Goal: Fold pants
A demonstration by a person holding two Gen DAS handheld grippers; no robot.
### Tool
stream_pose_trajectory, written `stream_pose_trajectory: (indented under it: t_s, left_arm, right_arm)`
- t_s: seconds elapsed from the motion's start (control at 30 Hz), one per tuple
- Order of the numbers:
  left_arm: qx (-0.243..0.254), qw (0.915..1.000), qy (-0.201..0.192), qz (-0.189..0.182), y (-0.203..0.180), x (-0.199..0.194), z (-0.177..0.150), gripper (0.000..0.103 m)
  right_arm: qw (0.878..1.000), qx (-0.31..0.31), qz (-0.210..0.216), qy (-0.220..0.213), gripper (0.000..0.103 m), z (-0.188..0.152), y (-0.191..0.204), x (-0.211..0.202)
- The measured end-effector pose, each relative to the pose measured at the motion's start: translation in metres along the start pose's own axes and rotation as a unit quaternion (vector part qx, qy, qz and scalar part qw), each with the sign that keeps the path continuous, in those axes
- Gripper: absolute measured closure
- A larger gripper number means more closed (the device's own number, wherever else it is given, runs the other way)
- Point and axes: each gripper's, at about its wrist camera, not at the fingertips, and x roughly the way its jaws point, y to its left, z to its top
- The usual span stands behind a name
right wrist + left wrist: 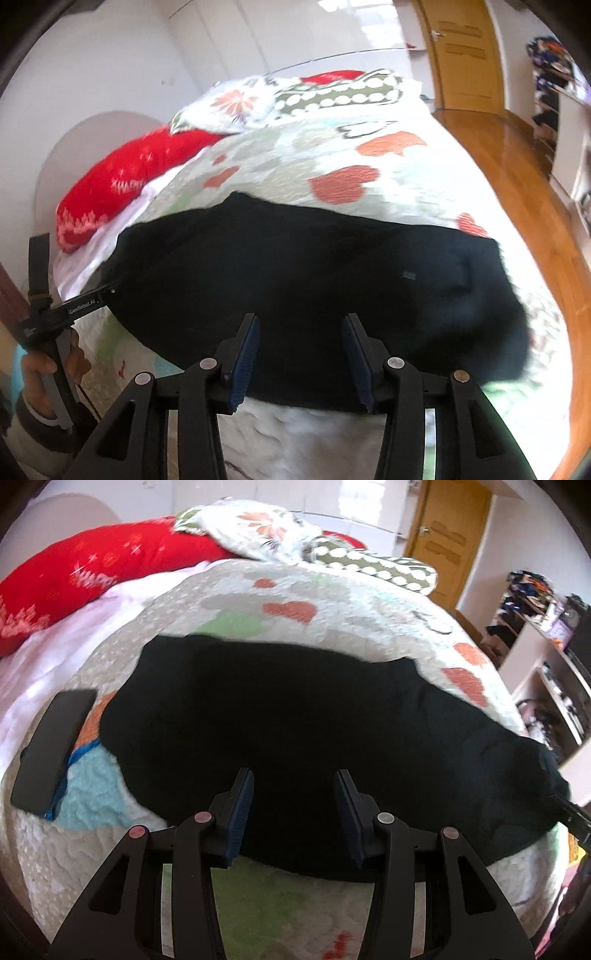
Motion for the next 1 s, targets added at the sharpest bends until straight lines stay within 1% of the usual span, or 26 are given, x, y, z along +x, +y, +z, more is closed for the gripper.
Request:
stream_pose_trajectory:
  t_s: [0.03,0.1,0.13,0.2,0.3,0.33,0.37,0.43,0.47,0.5,0.53,0.6,0.67,0.73,0.8,0.83,0.87,0.9,0.93,0.97,1.0]
  left_arm:
    - [0.009,0.9999,0.0,-0.009,-0.008,-0.002,0.003,0.048]
    - [0.02,0.9994,-0.004,-0.028,-0.02,-0.003,0.006,0.034]
    - [0.03,0.9985,-0.007,-0.046,-0.032,-0.003,0.008,0.033]
    - [0.05,0.9965,-0.001,-0.067,-0.051,0.0,0.011,0.033]
    - [0.096,0.989,0.022,-0.11,-0.091,0.01,0.017,0.034]
    - [0.116,0.9844,0.028,-0.129,-0.109,0.013,0.019,0.034]
    - [0.128,0.9815,0.032,-0.138,-0.121,0.016,0.021,0.034]
    - [0.155,0.9747,0.04,-0.156,-0.146,0.021,0.026,0.034]
    - [0.172,0.9697,0.043,-0.168,-0.162,0.025,0.029,0.034]
    - [0.182,0.9672,0.044,-0.171,-0.172,0.028,0.031,0.034]
    - [0.203,0.9627,0.045,-0.173,-0.19,0.032,0.033,0.034]
    - [0.233,0.9542,0.046,-0.182,-0.211,0.037,0.036,0.034]
    - [0.266,0.941,0.048,-0.203,-0.238,0.043,0.039,0.033]
    - [0.291,0.9269,0.063,-0.229,-0.26,0.053,0.041,0.034]
    - [0.299,0.9208,0.071,-0.24,-0.274,0.061,0.045,0.034]
    - [0.309,0.9147,0.078,-0.249,-0.282,0.067,0.046,0.034]
    - [0.324,0.9048,0.092,-0.26,-0.291,0.074,0.046,0.034]
    - [0.335,0.8984,0.101,-0.266,-0.3,0.08,0.045,0.034]
    - [0.347,0.8925,0.108,-0.267,-0.307,0.085,0.045,0.034]
    - [0.364,0.8845,0.118,-0.267,-0.316,0.093,0.043,0.034]
    - [0.37,0.8821,0.121,-0.265,-0.321,0.097,0.042,0.034]
  right_arm:
    - [1.0,0.008,-0.003,-0.003,0.058,-0.002,-0.008,-0.006]
    - [1.0,0.025,-0.01,-0.009,0.057,-0.009,-0.023,-0.02]
    - [0.999,0.032,-0.011,-0.011,0.056,-0.012,-0.03,-0.025]
    - [0.998,0.056,-0.008,-0.013,0.056,-0.019,-0.046,-0.035]
    - [0.996,0.088,0.009,-0.019,0.056,-0.032,-0.066,-0.047]
    - [0.996,0.092,0.011,-0.018,0.056,-0.034,-0.069,-0.049]
    - [0.995,0.095,0.009,-0.015,0.056,-0.036,-0.072,-0.05]
    - [0.996,0.09,-0.013,-0.002,0.055,-0.038,-0.074,-0.054]
    - [0.996,0.087,-0.013,0.0,0.055,-0.039,-0.075,-0.056]
    - [0.996,0.088,-0.005,-0.001,0.054,-0.041,-0.076,-0.059]
    - [0.995,0.097,-0.001,-0.002,0.053,-0.042,-0.079,-0.06]
    - [0.994,0.105,-0.003,-0.008,0.052,-0.043,-0.084,-0.059]
    - [0.993,0.115,0.008,-0.011,0.05,-0.043,-0.089,-0.056]
    - [0.992,0.125,0.025,-0.021,0.043,-0.044,-0.093,-0.053]
    - [0.99,0.132,0.041,-0.033,0.039,-0.042,-0.096,-0.05]
    - [0.989,0.136,0.049,-0.037,0.038,-0.042,-0.097,-0.048]
    - [0.988,0.138,0.053,-0.04,0.037,-0.042,-0.097,-0.046]
    - [0.987,0.141,0.059,-0.043,0.036,-0.042,-0.099,-0.044]
    - [0.987,0.143,0.06,-0.044,0.036,-0.042,-0.1,-0.043]
    - [0.986,0.145,0.063,-0.046,0.036,-0.042,-0.101,-0.042]
    - [0.986,0.147,0.066,-0.048,0.035,-0.041,-0.101,-0.041]
